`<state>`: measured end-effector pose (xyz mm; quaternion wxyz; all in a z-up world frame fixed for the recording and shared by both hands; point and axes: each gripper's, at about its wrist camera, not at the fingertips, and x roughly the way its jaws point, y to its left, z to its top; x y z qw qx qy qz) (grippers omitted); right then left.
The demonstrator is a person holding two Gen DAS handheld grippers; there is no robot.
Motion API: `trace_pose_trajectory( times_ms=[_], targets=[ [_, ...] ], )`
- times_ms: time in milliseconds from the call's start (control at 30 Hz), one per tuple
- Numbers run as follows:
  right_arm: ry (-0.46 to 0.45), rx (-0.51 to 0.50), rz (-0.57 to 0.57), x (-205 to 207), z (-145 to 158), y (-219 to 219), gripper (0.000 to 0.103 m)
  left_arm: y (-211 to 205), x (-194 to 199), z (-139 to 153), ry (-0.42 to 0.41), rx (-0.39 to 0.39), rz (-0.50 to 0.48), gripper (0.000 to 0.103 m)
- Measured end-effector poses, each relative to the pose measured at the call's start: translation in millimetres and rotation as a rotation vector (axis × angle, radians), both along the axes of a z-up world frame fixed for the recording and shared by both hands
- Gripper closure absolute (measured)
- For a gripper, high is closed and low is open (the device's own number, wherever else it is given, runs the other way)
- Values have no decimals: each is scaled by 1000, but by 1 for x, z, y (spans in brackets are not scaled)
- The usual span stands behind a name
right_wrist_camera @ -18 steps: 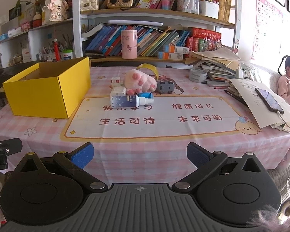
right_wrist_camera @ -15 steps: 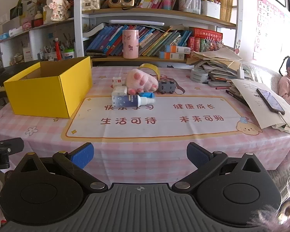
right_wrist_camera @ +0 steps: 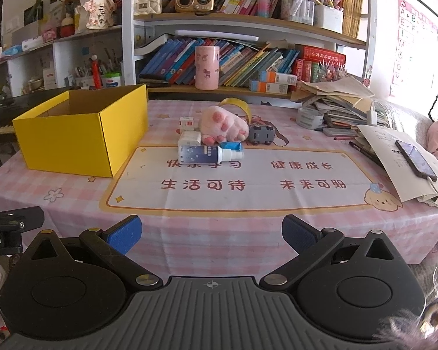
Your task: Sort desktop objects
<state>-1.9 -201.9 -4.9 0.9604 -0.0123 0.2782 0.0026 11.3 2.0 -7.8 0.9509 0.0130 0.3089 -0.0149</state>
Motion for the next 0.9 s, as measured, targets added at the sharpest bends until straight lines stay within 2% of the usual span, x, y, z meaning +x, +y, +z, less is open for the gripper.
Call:
trace_pose_trajectory(
  times_ms=[433,900],
  targets=[
    [6,21,25,-2,-1,5,0,4,0,1,-7,-7,-2,0],
    [-19,-4,60,-4,1,11,0,5,2,0,-5,-12,-4,0]
  ],
)
